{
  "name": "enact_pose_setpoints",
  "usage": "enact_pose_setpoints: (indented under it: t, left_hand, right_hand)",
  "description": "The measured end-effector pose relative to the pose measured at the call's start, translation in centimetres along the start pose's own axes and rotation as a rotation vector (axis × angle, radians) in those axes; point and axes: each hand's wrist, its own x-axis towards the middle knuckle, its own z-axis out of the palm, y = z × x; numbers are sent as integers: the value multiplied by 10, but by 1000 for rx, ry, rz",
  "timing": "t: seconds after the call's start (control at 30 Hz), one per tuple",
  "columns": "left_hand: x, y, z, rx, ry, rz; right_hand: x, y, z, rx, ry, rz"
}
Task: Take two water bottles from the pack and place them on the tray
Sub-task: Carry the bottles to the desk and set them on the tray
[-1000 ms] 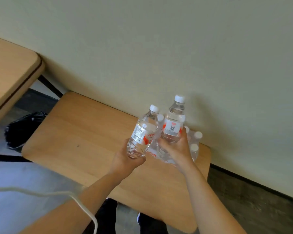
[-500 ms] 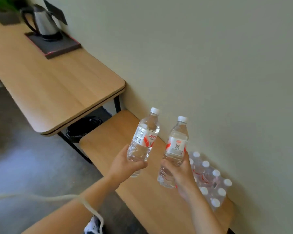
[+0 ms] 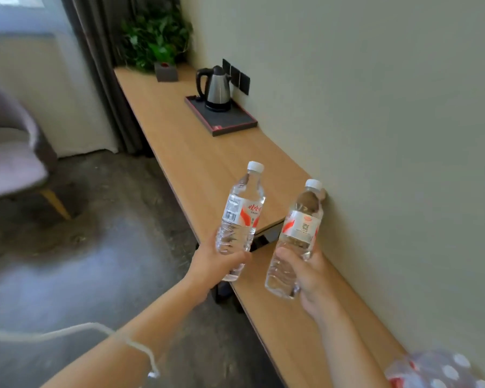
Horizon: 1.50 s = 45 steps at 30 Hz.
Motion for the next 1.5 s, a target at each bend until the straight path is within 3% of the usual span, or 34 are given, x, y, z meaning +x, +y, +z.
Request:
enact_pose_setpoints:
  t: [0.43,0.8,1.03,1.5]
  left_hand:
    - [144,1,-192,-16,179,-45]
    - [324,31,-327,49,159,-133]
    - [443,55,-383,-12,5,-104]
    - [677,107,-484,29,-509,-110]
  right_hand:
    - [167,-2,207,-40,-155,7]
    - [350,-7,350,25,-160,143]
    - [438,-27,410,8,-66,138]
    - [526,-65,528,128,409,81]
